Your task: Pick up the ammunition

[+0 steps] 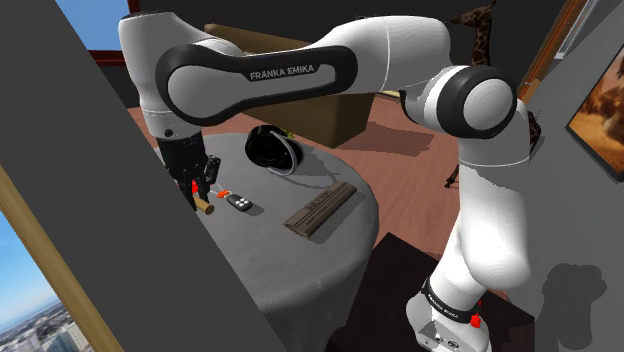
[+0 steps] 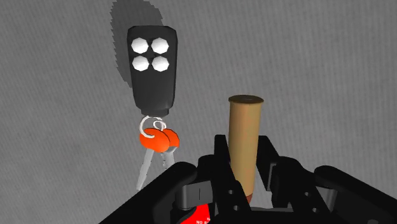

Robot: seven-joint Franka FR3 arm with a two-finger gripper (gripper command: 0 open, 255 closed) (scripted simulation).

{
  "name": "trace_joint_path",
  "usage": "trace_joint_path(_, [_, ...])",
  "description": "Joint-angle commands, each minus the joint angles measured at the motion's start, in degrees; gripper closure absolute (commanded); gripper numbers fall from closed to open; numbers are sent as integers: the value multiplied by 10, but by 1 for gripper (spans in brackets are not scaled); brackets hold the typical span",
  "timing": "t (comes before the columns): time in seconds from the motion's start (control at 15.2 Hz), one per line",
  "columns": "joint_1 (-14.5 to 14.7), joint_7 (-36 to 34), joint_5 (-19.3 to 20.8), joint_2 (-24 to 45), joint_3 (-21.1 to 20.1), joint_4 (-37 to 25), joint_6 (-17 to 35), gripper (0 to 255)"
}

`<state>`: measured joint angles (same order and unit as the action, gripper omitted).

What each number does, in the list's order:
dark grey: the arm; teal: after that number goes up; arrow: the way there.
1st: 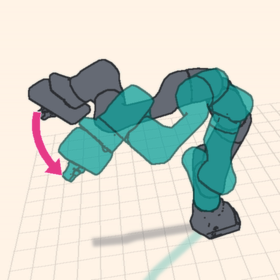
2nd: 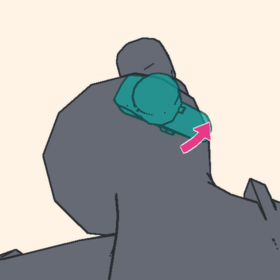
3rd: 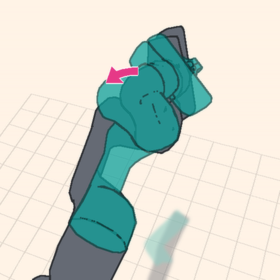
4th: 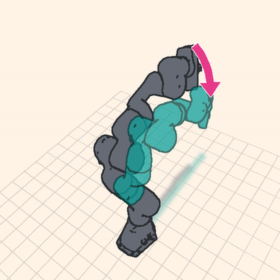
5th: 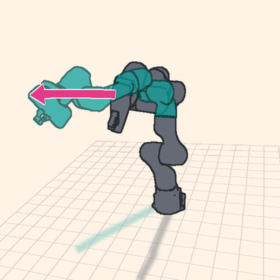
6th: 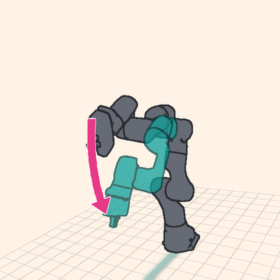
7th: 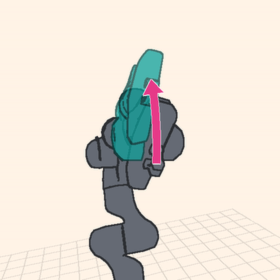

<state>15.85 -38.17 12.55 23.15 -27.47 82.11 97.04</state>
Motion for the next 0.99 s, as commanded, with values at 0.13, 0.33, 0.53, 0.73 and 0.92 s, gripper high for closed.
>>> trace_joint_path(0.13, [0, 0, 0, 0, 0, 0, 0, 255])
trace_joint_path(0.33, [0, 0, 0, -1, 0, 2, 1, 255])
trace_joint_path(0.53, [2, 2, -1, -1, -1, -21, -22, 255])
trace_joint_path(0.73, [5, 3, -1, 0, -1, -46, -46, 255])
trace_joint_path(0.92, [9, 5, 0, 3, -2, -73, -70, 255])
